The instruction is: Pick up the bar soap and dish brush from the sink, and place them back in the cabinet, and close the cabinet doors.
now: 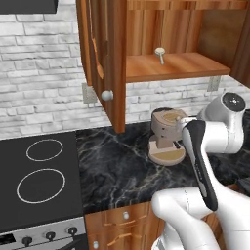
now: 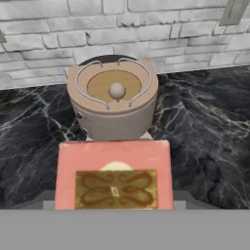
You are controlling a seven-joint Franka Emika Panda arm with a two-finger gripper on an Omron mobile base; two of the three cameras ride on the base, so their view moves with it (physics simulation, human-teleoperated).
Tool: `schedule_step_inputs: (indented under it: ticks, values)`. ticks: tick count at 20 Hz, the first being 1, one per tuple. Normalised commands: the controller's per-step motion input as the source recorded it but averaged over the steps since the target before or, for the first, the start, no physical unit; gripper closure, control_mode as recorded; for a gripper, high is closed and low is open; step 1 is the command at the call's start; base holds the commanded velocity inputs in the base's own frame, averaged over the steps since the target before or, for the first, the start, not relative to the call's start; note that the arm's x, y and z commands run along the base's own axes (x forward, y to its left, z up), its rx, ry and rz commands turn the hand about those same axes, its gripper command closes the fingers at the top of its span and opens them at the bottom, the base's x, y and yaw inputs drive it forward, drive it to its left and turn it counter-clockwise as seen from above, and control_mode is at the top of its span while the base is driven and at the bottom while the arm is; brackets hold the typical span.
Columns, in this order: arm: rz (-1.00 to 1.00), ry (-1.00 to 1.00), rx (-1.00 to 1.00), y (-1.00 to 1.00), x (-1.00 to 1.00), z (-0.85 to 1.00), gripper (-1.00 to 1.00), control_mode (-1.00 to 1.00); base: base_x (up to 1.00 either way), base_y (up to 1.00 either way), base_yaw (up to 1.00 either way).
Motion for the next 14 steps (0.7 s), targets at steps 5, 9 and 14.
schedule_step_inputs:
  ticks: [5, 9, 14]
  values:
    - [0.0, -0.02, 0.0, 0.0, 0.0, 0.51, 1.0, -1.0, 0.0, 0.0, 0.0]
    - [0.0, 0.0, 0.0, 0.0, 0.0, 0.58, 1.0, -1.0, 0.0, 0.0, 0.0]
    - [0.0, 0.0, 0.0, 0.0, 0.0, 0.5, 1.0, -1.0, 0.0, 0.0, 0.0]
